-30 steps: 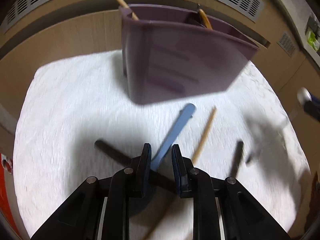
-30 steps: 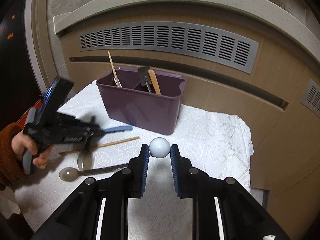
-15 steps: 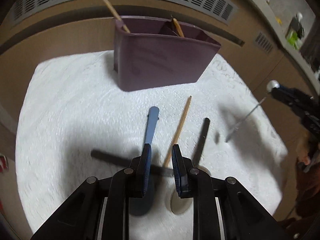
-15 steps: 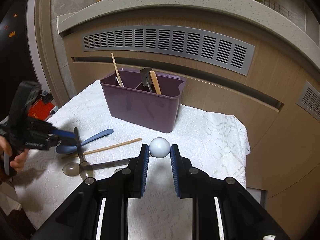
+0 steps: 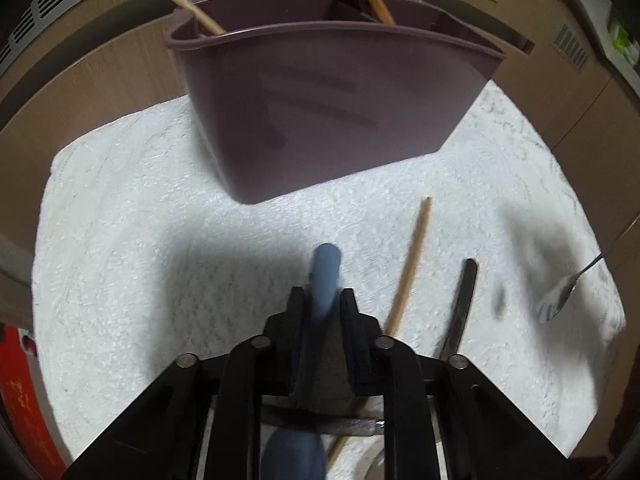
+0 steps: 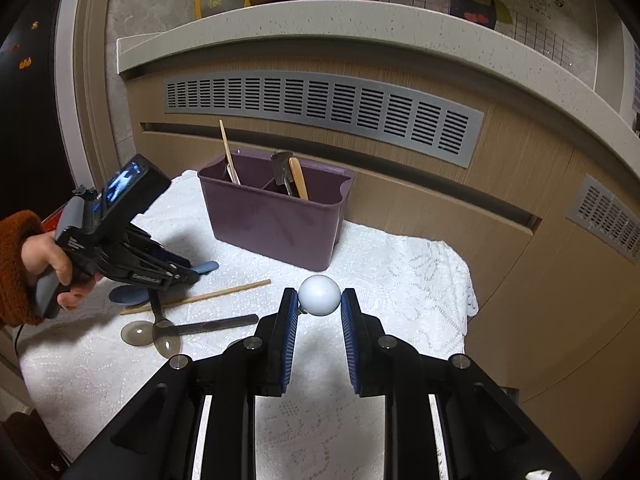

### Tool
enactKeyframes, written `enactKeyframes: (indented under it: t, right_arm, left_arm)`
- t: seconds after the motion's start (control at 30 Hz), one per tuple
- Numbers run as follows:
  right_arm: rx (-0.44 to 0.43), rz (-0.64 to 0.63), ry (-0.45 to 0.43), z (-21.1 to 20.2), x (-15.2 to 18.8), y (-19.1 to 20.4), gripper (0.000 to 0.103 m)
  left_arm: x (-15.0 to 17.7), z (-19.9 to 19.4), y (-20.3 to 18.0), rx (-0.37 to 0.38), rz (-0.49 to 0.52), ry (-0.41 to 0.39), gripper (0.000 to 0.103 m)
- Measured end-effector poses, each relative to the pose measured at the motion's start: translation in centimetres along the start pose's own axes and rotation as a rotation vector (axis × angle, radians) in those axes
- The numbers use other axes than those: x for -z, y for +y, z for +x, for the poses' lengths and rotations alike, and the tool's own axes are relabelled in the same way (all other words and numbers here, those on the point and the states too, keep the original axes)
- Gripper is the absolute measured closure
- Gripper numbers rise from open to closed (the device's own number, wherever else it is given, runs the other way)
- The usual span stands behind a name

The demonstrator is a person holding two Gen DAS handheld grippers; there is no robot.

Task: Organize utensils
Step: 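Lift the blue spoon with the left tool while the right tool carries its spoon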

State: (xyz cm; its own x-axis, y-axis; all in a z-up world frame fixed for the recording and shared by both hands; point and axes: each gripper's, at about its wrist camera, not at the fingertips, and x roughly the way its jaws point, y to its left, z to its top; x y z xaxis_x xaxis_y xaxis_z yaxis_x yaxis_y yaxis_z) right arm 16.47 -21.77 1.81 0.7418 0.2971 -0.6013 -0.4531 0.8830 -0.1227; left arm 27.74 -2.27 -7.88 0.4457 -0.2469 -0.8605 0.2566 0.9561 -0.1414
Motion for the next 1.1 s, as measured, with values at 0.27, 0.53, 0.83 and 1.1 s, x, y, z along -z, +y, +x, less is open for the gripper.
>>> enactKeyframes:
  t: [0.27, 0.53, 0.83, 1.1]
  right_arm:
    - [0.052, -0.062, -0.034, -1.0, -1.2, 0.6, 0.082]
    - [0.041, -0.039, -0.04, -1.0, -2.2, 0.9, 0.082]
    - [0.066, -0.044, -0.094, -2.1, -4.7, 1.1, 0.082]
    - [0.204, -0.111, -0.266, -6.4, -13.9, 0.2, 0.082]
  left_arm:
    - [2.7, -8.0, -0.4, 0.077, -0.069, -0.294, 0.091]
    - [3.2, -12.9, -0.7, 0.04, -0.067, -0.465, 0.098]
    - [1.2, -19.3, -0.7, 0.095, -0.065, -0.6, 0.098]
    - [-5.5, -26.7, -1.5, 0.042, 0.031, -0.739, 0.098]
